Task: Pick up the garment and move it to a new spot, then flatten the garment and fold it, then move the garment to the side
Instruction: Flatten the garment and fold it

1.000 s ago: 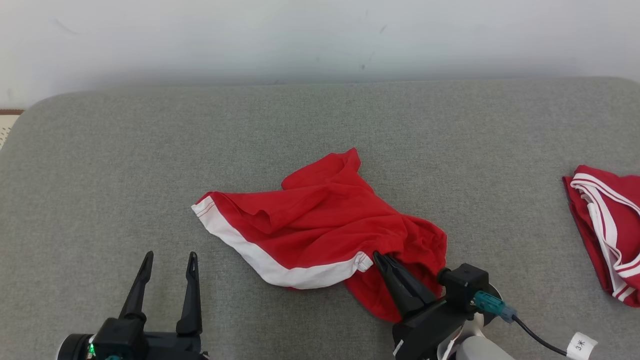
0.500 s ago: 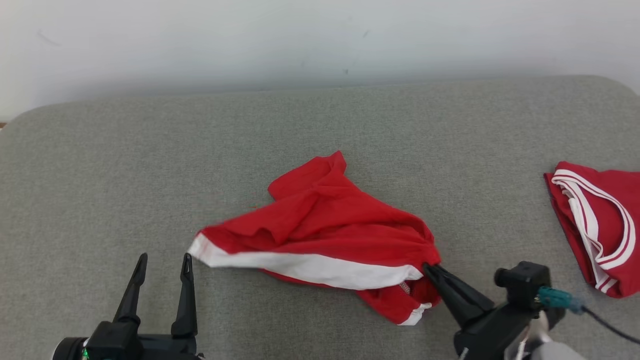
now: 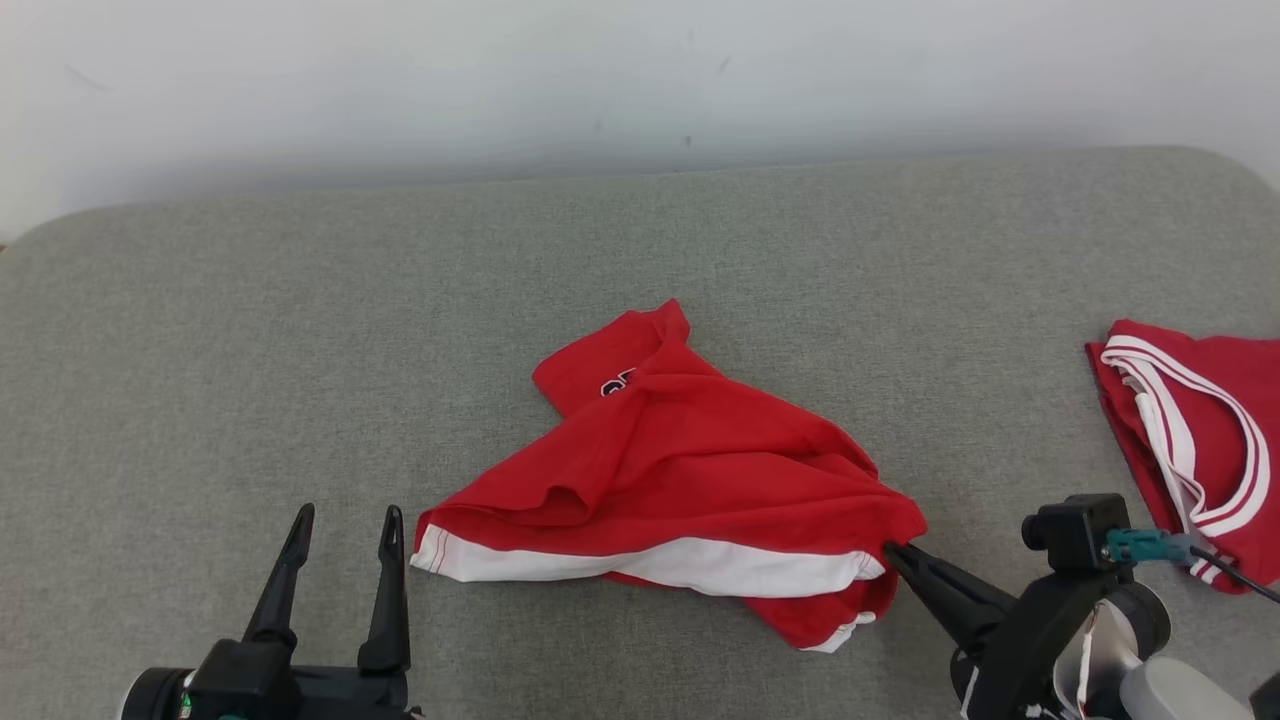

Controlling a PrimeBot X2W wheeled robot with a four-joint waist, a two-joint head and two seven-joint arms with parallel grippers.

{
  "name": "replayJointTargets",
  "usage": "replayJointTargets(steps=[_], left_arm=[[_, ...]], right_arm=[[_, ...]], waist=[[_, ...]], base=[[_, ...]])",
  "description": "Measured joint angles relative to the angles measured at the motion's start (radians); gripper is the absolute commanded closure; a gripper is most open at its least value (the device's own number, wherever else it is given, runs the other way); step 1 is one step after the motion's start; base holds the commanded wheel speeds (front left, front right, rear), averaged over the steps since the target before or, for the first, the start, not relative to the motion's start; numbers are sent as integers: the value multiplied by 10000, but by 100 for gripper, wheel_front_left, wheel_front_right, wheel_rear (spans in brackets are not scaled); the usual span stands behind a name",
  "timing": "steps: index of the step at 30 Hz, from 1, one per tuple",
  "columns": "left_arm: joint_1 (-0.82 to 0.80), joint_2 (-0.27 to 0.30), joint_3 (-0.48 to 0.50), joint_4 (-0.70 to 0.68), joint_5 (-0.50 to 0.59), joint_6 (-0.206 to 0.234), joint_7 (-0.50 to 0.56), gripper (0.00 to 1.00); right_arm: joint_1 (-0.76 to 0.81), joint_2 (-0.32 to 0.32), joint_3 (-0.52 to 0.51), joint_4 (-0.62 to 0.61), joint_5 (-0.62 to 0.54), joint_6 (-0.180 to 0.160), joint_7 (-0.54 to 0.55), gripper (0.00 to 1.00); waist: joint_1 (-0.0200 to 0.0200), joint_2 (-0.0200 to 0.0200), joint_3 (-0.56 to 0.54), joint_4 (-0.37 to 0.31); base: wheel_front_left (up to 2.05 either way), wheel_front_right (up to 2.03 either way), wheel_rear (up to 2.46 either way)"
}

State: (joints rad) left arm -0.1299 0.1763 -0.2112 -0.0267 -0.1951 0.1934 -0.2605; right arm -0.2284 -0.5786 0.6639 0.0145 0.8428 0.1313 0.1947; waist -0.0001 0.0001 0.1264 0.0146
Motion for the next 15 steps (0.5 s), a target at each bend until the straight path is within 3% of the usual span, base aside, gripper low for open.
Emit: replayJointTargets(steps=[4, 5, 6, 7, 15], left_arm=[[-126, -54, -40, 61, 29, -82, 0, 0], [-152, -67, -40, 67, 35, -84, 0, 0], [-160, -75, -40, 79, 38, -121, 0, 0], [-162, -84, -42, 84, 40, -130, 0, 0], [-136, -102, 82, 52, 67, -125, 0, 0]], right_arm=[[-481, 224, 418, 905, 234, -4, -33, 100], [-561, 268, 453, 1122, 290, -4, -128, 89], [-639, 272, 518, 1262, 334, -4, -219, 52], [-702, 284, 583, 1379, 391, -4, -297, 0], [-446, 90, 665, 1331, 675, -4, -1172, 0]], waist=[[0, 0, 81, 97], [0, 0, 107, 119], [0, 0, 129, 138], [0, 0, 147, 155], [0, 0, 145, 12]], base=[[0, 0, 0], [0, 0, 0], [0, 0, 0], [0, 0, 0], [0, 0, 0]])
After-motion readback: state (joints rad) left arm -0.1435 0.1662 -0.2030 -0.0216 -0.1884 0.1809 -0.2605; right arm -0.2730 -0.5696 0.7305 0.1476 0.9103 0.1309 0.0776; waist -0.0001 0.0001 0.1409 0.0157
